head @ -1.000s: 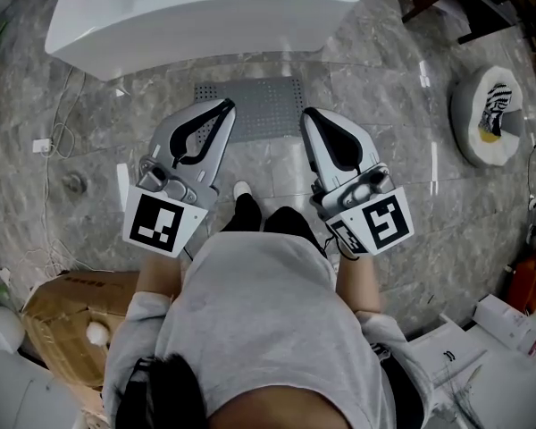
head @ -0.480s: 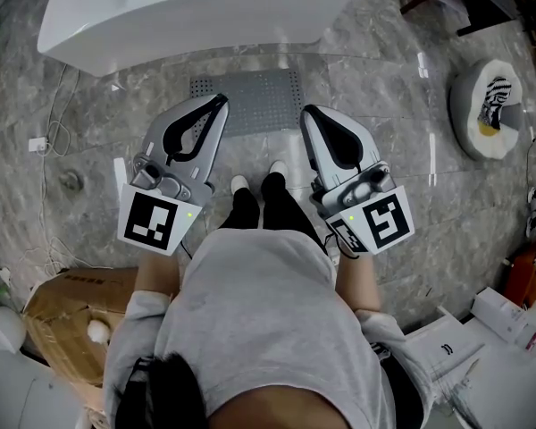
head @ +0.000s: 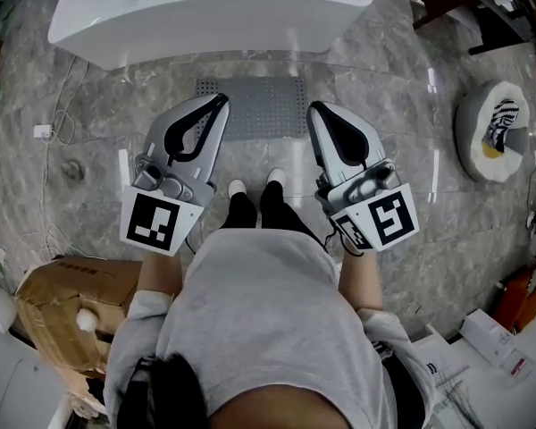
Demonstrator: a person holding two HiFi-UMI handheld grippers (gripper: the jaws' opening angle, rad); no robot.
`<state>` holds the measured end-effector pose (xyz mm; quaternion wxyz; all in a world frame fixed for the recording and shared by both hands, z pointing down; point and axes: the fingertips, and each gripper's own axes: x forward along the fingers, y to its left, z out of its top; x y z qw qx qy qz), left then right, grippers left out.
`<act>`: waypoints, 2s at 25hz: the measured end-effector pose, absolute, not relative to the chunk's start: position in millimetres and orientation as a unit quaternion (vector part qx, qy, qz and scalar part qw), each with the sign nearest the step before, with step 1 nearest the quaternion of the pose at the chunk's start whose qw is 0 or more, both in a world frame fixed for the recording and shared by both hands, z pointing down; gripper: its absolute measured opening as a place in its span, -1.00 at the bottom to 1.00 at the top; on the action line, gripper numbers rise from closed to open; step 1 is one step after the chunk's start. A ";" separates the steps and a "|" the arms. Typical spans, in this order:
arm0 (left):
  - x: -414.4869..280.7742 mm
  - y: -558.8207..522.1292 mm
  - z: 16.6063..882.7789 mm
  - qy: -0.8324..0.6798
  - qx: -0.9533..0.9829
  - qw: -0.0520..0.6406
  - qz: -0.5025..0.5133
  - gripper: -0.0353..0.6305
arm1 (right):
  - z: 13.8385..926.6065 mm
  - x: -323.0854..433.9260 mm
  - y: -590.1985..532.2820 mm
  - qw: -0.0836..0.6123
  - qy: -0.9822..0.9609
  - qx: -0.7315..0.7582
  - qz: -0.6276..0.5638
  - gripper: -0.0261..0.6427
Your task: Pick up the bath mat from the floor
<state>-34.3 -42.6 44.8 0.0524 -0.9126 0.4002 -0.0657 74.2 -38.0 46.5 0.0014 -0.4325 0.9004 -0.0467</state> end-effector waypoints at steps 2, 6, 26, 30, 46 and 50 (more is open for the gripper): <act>-29.7 -47.8 43.8 0.408 -0.909 0.052 -0.066 -0.89 | 45.4 80.9 -45.1 0.003 0.903 -0.427 -0.047 -0.93; -20.1 -58.0 44.4 0.425 -0.901 0.049 -0.068 -0.89 | 46.4 93.7 -60.6 0.003 0.909 -0.414 -0.047 -0.93; -17.7 -77.1 57.7 0.488 -0.868 0.042 -0.077 -0.89 | 69.2 115.1 -100.9 0.004 0.925 -0.375 -0.060 -0.93; -33.1 -85.7 64.0 0.481 -0.872 0.033 -0.082 -0.89 | 73.0 104.2 -108.7 -0.001 0.919 -0.389 -0.063 -0.93; -87.7 -119.7 104.8 0.459 -0.881 0.008 -0.112 -0.89 | 110.9 81.1 -135.6 -0.024 0.892 -0.444 -0.086 -0.93; -90.4 -121.7 124.2 0.454 -0.883 -0.005 -0.120 -0.89 | 127.8 80.2 -138.8 -0.035 0.888 -0.448 -0.095 -0.93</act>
